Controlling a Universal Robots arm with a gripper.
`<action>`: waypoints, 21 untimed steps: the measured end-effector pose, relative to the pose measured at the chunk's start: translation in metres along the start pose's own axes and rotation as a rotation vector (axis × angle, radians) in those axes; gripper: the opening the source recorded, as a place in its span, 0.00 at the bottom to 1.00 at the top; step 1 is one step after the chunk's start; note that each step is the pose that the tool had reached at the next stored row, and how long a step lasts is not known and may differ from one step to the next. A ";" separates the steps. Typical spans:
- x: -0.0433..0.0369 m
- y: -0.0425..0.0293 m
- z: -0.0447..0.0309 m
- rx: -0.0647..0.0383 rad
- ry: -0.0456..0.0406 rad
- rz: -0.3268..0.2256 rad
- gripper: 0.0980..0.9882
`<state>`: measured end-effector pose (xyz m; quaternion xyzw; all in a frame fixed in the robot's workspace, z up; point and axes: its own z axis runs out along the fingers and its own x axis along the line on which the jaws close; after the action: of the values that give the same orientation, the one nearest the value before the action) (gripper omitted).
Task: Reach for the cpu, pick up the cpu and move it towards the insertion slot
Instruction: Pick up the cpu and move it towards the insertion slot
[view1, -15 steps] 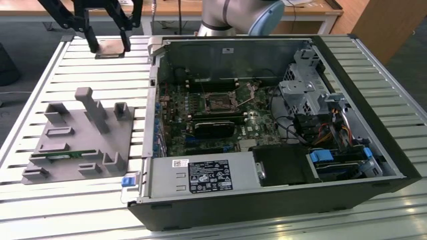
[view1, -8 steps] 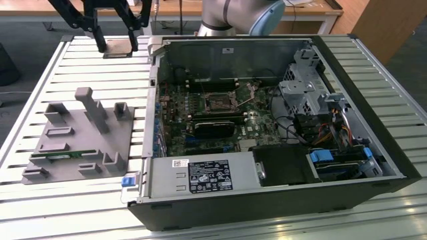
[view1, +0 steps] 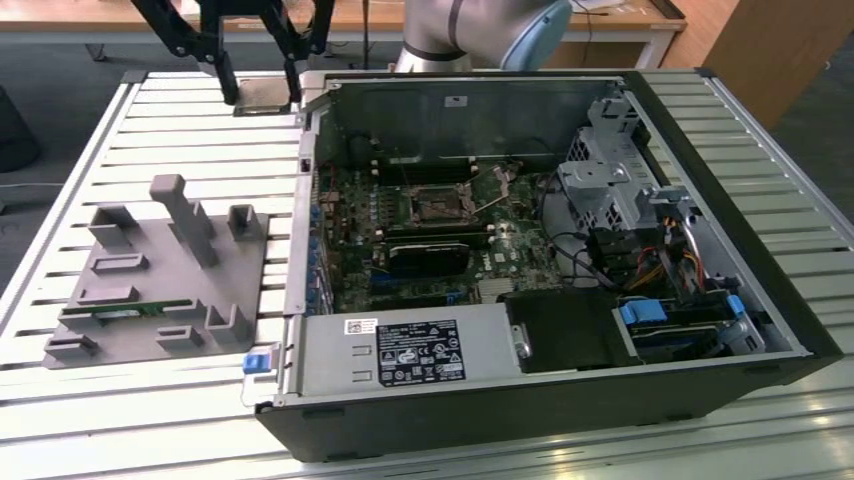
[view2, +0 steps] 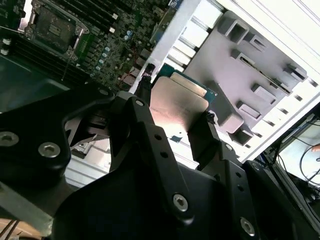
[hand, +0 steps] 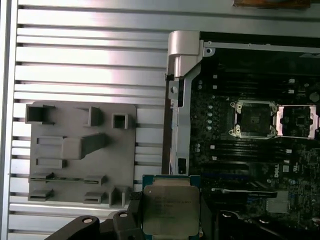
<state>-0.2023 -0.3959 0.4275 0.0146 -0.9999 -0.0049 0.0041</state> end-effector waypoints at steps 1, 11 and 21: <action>-0.0036 0.0000 0.0000 0.000 0.0002 0.000 0.50; -0.0399 -0.0002 0.0005 0.000 0.0006 0.000 0.50; -0.0778 0.0001 0.0012 0.000 0.0006 0.000 0.50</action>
<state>-0.1246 -0.3935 0.4257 0.0146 -0.9999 -0.0050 0.0044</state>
